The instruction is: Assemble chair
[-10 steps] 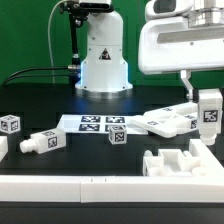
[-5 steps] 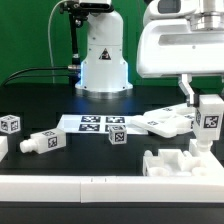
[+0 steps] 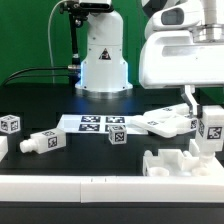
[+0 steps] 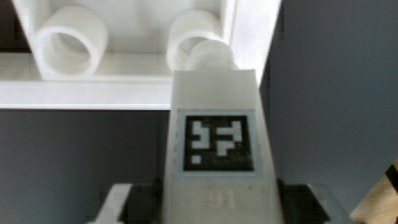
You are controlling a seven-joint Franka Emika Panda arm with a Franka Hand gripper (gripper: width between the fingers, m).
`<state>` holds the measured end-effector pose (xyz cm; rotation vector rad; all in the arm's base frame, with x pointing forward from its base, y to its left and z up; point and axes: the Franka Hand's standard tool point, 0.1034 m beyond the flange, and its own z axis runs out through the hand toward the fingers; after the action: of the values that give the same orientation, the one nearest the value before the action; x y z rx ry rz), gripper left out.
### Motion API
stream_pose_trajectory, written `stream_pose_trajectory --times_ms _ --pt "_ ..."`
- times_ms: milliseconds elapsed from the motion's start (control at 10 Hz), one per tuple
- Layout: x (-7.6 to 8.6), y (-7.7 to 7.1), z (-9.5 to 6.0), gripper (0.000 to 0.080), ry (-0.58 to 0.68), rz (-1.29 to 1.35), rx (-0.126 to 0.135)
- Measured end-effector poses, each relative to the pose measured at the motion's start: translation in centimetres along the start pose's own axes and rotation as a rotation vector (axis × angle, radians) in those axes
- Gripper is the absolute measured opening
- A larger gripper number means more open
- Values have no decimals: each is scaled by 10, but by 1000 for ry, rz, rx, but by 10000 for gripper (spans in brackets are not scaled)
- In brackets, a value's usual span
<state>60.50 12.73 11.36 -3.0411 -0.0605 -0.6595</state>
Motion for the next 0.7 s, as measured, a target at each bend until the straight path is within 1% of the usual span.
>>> stream_pose_trajectory --times_ms 200,400,700 --pt "-5 1 7 285 -10 -7 -4" --pt "-6 3 12 285 -13 -12 -5" --pt "-2 6 16 285 4 -22 -7"
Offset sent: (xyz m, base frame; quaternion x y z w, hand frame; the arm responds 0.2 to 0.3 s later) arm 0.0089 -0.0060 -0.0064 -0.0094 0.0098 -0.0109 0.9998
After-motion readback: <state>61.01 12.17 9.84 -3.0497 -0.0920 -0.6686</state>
